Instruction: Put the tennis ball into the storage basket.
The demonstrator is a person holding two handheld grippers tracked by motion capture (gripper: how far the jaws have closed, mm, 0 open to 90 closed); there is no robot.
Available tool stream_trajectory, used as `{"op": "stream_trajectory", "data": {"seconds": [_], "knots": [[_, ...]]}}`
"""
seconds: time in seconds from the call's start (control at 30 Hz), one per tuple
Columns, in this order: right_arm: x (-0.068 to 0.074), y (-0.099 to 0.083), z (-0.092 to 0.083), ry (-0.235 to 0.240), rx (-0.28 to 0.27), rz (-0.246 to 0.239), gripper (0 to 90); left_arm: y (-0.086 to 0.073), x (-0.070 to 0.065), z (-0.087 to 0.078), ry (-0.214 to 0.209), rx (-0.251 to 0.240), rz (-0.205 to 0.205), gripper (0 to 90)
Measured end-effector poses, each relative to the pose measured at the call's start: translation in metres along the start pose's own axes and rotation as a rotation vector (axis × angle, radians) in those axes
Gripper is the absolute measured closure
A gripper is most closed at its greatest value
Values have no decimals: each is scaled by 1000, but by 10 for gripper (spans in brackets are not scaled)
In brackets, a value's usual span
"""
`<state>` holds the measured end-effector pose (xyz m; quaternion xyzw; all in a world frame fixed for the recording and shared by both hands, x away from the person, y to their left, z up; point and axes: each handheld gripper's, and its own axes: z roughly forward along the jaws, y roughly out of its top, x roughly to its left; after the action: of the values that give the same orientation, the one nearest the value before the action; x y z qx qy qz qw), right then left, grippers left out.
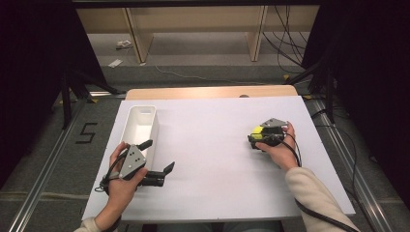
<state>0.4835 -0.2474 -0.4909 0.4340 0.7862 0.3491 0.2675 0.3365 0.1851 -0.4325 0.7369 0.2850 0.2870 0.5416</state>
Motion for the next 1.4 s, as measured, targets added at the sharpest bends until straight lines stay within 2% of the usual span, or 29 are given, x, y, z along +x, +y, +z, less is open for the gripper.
{"op": "stream_trajectory", "data": {"seconds": [0.37,0.63,1.4], "knots": [[-2,2,-3,-12,-10,9,255,0,0,0,-2,-1,-3,0],[-3,7,-9,-11,-42,27,256,0,0,0,-1,-1,-2,0],[-1,17,-17,-22,-104,23,258,0,0,0,0,-4,-4,0]]}}
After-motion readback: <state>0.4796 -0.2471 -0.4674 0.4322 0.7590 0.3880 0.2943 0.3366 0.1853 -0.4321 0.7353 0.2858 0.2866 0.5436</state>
